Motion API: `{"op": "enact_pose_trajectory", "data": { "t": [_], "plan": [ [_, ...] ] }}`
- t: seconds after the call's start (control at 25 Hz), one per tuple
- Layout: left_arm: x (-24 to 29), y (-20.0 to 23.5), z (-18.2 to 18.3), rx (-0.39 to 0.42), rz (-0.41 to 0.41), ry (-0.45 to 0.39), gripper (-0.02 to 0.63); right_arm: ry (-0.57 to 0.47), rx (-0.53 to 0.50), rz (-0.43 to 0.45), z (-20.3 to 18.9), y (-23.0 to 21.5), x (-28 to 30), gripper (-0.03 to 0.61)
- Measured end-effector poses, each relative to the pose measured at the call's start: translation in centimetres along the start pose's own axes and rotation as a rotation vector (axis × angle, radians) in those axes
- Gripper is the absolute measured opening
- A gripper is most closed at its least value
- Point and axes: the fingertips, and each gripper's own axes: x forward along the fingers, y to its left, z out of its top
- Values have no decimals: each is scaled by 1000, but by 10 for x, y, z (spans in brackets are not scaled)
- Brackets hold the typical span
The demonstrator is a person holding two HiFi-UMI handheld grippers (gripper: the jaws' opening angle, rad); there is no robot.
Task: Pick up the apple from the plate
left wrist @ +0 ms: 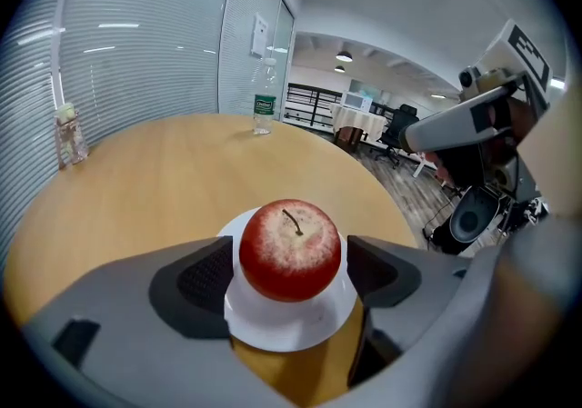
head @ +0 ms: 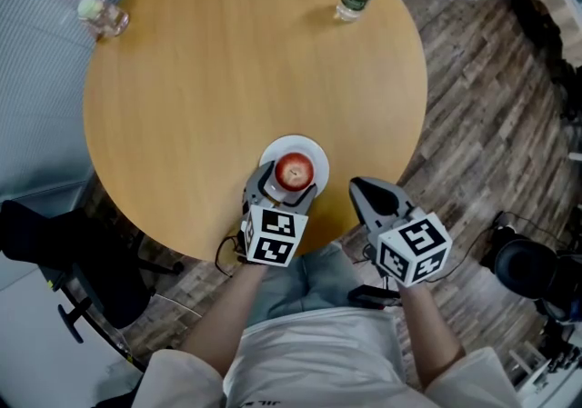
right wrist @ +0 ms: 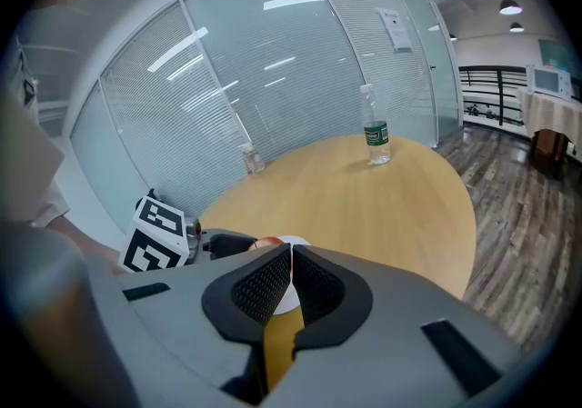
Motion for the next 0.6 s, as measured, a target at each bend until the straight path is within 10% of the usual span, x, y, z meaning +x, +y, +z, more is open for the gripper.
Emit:
{"op": "enact_pose_trajectory", "data": {
  "t": [0.6],
  "plan": [
    [15, 0, -7, 33, 1, 45, 391, 3, 10, -10, -4, -4, -1, 31]
  ]
}}
